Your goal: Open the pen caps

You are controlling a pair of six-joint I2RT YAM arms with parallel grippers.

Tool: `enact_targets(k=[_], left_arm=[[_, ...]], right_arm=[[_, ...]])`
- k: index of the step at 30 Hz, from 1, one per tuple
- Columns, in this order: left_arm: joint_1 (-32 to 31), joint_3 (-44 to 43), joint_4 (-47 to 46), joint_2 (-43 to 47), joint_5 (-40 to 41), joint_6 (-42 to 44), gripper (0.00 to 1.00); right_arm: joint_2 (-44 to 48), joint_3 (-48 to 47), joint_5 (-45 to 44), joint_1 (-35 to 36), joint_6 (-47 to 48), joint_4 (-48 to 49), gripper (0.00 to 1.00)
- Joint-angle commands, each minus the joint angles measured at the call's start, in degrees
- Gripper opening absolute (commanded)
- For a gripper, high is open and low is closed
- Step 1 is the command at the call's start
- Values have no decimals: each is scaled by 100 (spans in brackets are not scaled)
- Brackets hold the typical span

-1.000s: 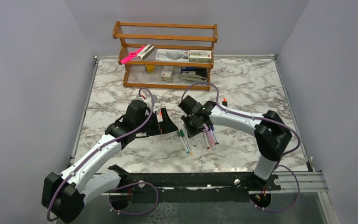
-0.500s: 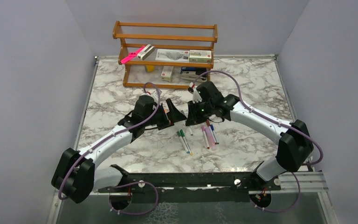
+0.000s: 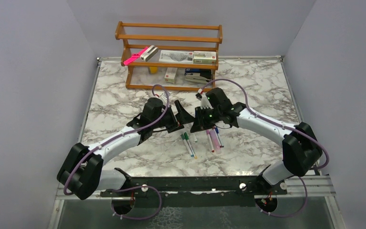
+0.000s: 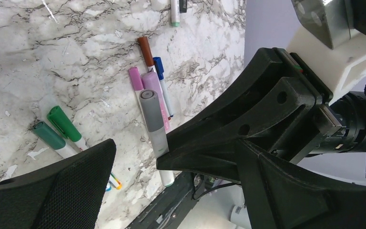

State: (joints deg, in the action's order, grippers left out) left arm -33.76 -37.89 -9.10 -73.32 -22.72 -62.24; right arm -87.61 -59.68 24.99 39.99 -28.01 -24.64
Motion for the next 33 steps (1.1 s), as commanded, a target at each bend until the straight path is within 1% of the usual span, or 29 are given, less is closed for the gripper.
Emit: enact_targets(k=[1,6,9,13,17,23,33], left_arm=[[-86,-147,-304,-155,395,-19,98],[-113,-153,-281,-192,561,67,95],[-122,-150,-229,-170,700,122,91],[-122,-136,-182,-136,841,160,88],[-122,-104,-125,-88,1021,172,88],[-122,-129,9,-2,1194,203,93],[-122,327,2,871,1901,146,93]], right_arm=[[270,-26,907,162,-99,648,9],[431,-41,1047,165,-114,587,9],[545,63,1110,163,-130,558,9],[709,224,1122,164,-111,494,9],[867,375,1173,165,-124,453,9],[1035,533,1163,167,-140,359,9],[1084,762,1059,167,-136,227,9]])
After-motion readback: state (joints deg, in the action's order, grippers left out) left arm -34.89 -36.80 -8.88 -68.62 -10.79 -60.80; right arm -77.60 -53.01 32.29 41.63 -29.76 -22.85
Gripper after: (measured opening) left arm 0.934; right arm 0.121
